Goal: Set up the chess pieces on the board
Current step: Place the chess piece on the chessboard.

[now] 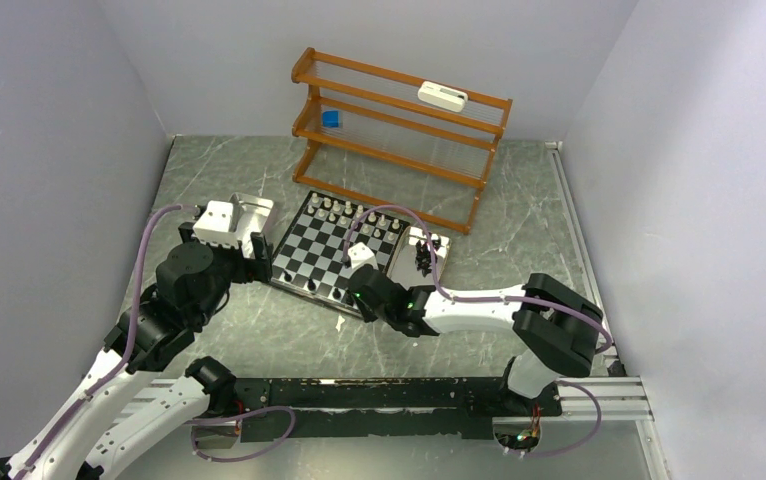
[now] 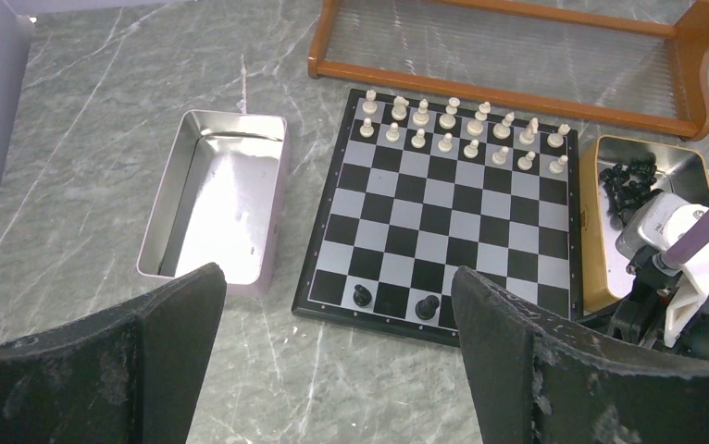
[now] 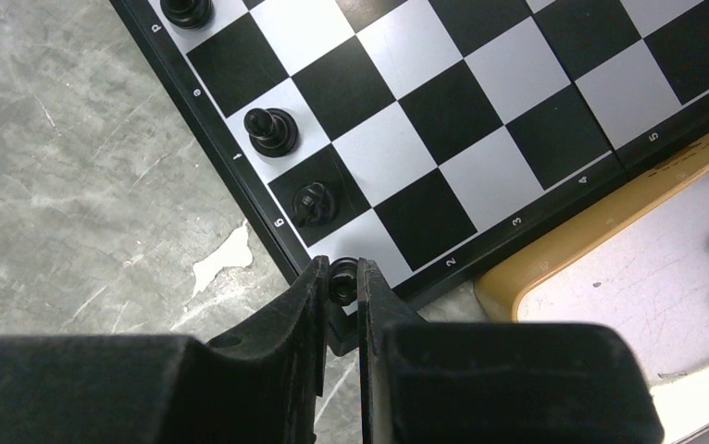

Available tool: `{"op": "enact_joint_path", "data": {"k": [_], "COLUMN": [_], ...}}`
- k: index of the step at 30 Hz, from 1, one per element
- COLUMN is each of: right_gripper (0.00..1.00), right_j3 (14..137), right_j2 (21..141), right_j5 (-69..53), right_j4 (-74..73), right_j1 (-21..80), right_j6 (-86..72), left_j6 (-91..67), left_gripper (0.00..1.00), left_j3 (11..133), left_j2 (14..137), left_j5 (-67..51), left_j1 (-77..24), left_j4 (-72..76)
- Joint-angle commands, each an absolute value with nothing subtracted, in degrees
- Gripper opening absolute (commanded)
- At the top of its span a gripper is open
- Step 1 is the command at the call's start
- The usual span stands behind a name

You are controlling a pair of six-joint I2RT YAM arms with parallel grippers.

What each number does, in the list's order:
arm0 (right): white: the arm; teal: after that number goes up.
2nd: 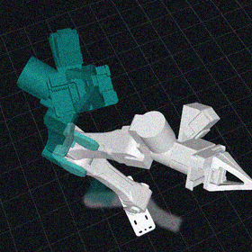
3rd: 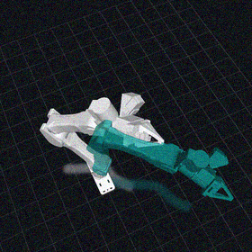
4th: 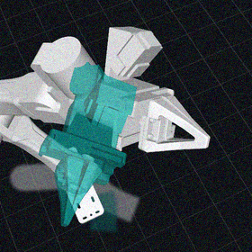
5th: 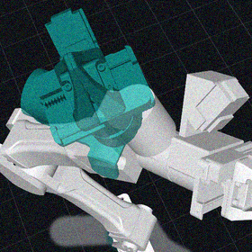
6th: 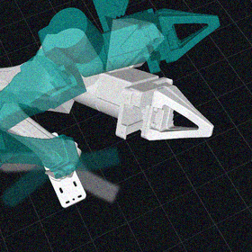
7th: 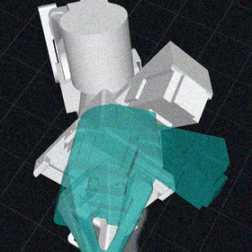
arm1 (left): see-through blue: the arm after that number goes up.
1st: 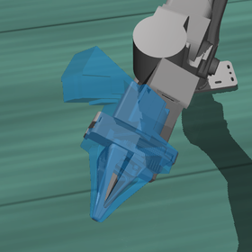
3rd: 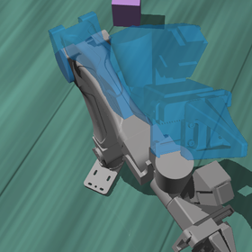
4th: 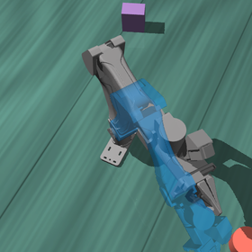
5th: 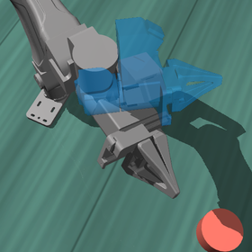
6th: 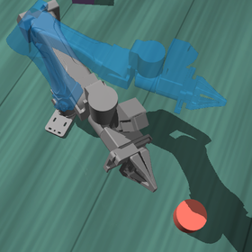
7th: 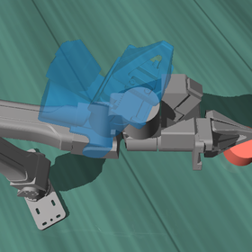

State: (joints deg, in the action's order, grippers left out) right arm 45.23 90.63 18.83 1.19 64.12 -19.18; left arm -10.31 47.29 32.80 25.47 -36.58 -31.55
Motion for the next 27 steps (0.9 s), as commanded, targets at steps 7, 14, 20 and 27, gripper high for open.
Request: {"op": "enact_joint_path", "data": {"k": [7,14,20,27], "right_gripper": [0.13,0.17,0.21,0.28], "right_j3": [46.6,46.8,47.4,48.3], "right_j2": [92.3,92.1,91.9,90.9], "right_j5": [20.7,21.0,21.0,20.7], "right_j4": [1.7,0.9,0.3,-1.5], "right_j1": [64.4,64.4,64.4,64.4], "right_j6": [-19.8,-19.7,-20.1,-20.4], "left_j6": [-10.4,-10.4,-10.4,-10.4], "left_gripper": [0.96,0.96,0.96,0.96], "left_j3": [47.3,47.3,47.3,47.3], "left_j2": [32.6,32.7,32.6,32.6], "left_j5": [25.6,25.5,25.5,25.5], "left_j1": [-36.9,-36.9,-36.9,-36.9], "left_j4": [-31.3,-31.3,-31.3,-31.2]}}
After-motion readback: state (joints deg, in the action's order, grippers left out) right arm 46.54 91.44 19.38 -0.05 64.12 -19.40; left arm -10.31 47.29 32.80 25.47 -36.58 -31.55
